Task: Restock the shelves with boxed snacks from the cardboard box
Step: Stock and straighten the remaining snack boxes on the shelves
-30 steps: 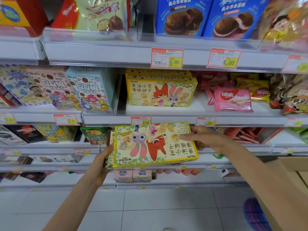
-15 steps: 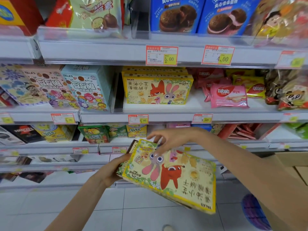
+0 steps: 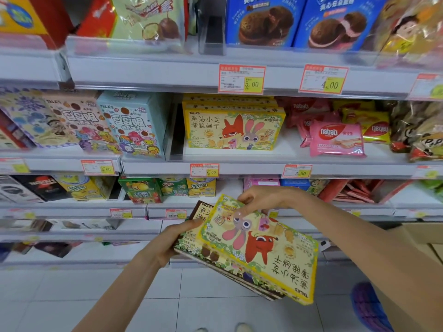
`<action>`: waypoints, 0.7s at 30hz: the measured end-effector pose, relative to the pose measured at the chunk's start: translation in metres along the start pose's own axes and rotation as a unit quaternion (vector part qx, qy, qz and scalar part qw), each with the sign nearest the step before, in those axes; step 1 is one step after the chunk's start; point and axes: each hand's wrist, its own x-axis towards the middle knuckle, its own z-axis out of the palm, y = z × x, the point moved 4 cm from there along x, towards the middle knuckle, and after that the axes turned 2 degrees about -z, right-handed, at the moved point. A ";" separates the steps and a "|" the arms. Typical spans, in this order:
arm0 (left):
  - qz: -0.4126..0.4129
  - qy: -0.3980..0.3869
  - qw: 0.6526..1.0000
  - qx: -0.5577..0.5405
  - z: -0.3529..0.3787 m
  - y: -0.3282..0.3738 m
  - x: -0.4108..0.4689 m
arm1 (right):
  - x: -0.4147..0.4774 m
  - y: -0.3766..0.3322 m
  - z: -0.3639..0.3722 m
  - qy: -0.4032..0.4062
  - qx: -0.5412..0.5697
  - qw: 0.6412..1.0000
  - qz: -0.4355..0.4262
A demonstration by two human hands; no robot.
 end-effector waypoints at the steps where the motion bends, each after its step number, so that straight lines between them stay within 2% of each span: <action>1: 0.014 0.000 1.000 -0.001 -0.002 0.003 0.000 | -0.002 0.004 -0.005 0.014 0.015 1.000 -0.006; 3: 0.034 0.012 0.999 0.006 -0.002 0.011 -0.003 | -0.008 0.014 -0.019 0.060 0.077 0.995 -0.009; 5: 0.056 0.033 0.998 0.006 -0.005 0.019 -0.007 | -0.017 0.024 -0.033 0.115 0.186 0.976 -0.020; 8: 0.058 0.061 0.996 0.008 -0.019 0.021 -0.012 | -0.034 0.032 -0.048 0.178 0.311 0.930 -0.074; 11: 0.049 0.076 0.996 0.014 -0.031 0.010 -0.010 | -0.049 0.034 -0.050 0.231 0.414 0.871 -0.132; 13: 0.041 0.071 0.997 0.015 -0.029 0.006 -0.012 | -0.056 0.034 -0.043 0.256 0.448 0.842 -0.159; 15: 0.044 0.073 0.996 0.007 -0.027 0.002 -0.013 | -0.059 0.039 -0.031 0.274 0.458 0.828 -0.172; 21: 0.058 0.094 0.994 0.007 -0.025 0.001 -0.011 | -0.064 0.057 -0.013 0.281 0.488 0.813 -0.152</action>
